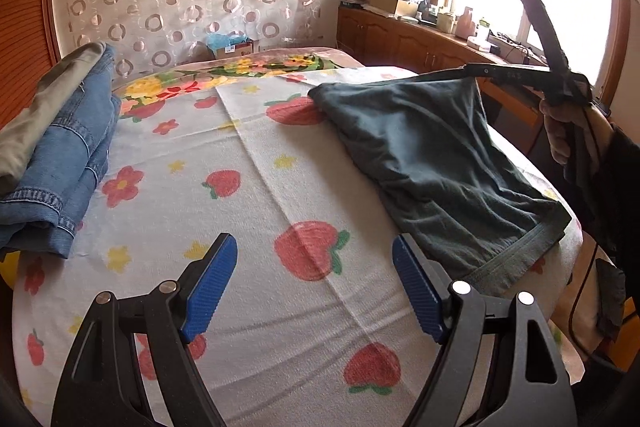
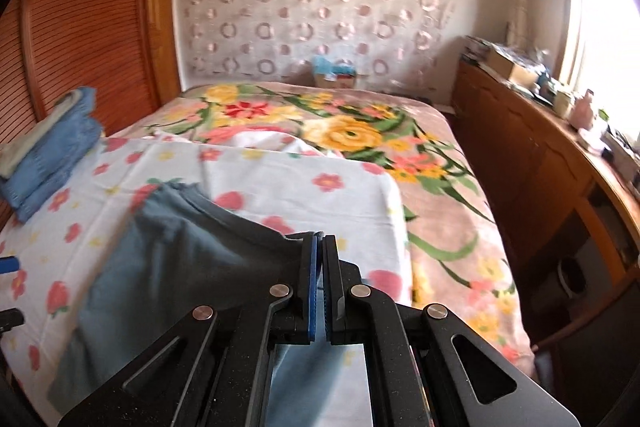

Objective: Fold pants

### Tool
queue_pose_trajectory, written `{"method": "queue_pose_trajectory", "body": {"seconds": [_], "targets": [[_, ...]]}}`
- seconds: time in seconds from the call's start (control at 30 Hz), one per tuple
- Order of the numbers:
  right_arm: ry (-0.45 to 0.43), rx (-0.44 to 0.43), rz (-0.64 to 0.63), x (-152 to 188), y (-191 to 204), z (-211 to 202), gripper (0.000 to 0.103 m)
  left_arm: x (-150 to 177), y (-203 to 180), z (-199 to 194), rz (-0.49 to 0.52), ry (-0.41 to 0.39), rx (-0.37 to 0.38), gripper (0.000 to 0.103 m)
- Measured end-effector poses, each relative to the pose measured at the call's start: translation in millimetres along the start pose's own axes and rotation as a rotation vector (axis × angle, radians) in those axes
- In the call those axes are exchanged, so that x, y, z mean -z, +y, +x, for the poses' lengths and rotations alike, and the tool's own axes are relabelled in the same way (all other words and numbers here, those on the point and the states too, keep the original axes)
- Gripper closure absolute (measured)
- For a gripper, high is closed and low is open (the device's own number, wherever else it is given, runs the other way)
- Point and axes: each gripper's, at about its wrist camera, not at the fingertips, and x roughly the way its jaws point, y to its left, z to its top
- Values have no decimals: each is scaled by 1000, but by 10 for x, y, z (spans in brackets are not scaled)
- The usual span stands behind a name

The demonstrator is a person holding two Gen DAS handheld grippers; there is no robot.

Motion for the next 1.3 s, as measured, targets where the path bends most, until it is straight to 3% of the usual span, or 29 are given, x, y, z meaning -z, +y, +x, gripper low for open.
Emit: {"method": "queue_pose_trajectory", "body": {"seconds": [0.3,0.53,1.3], "targets": [[66,45,41,-117,82,124,101,10,-55,22,11,9,4,22],[71,31,62,-93,127,-60,80,10,-134,59,22,20,18,22],[75,-78,87,1004,243,-1376,80,43,-639,193,110,63,82,22]]}}
